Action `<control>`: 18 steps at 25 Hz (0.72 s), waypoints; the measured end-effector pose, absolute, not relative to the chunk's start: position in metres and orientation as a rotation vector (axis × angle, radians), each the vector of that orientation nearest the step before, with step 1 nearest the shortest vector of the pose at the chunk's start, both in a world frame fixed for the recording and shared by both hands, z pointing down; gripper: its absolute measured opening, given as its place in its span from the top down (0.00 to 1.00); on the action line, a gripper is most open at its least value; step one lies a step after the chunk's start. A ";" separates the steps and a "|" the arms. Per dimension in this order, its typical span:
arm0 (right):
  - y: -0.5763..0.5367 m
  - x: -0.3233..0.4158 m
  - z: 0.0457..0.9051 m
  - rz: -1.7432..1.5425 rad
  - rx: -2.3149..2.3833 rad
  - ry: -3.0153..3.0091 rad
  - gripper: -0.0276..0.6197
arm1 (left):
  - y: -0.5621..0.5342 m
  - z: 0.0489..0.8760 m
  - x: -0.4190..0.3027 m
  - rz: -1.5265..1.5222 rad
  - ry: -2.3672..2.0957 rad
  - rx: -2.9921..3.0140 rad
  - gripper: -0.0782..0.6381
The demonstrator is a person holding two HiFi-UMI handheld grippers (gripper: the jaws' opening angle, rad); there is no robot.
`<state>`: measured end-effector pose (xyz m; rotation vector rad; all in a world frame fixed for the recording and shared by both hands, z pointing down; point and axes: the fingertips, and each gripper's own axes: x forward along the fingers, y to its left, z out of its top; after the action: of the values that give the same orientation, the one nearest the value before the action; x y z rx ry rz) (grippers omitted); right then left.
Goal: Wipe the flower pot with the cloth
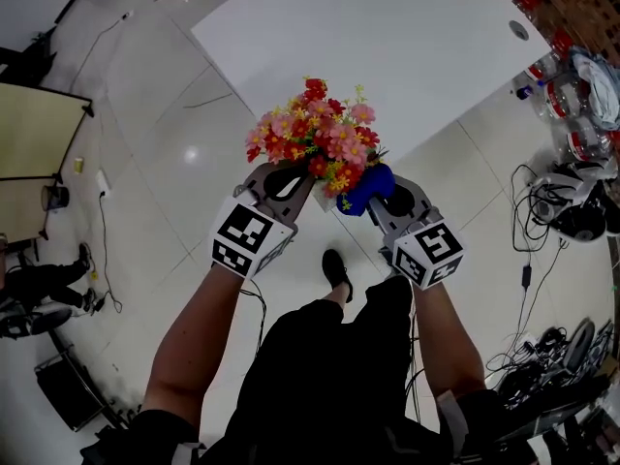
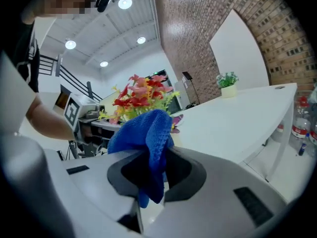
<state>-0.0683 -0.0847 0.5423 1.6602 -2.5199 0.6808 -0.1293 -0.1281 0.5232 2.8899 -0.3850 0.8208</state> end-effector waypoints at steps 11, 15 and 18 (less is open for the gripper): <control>-0.044 -0.123 0.521 0.591 1.487 -2.573 0.89 | -0.125 0.524 -0.130 0.804 -0.404 2.902 0.89; -0.054 -0.170 0.538 0.579 1.395 -2.585 0.89 | -0.124 0.522 -0.130 0.799 -0.396 2.905 0.89; -0.069 -0.175 0.548 0.578 1.413 -2.569 0.89 | -0.126 0.521 -0.129 0.798 -0.392 2.907 0.89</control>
<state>-0.1750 -0.0690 0.5477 1.4128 -2.5686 0.5783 -0.1289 -0.1264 0.5214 2.9066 -0.3920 0.7979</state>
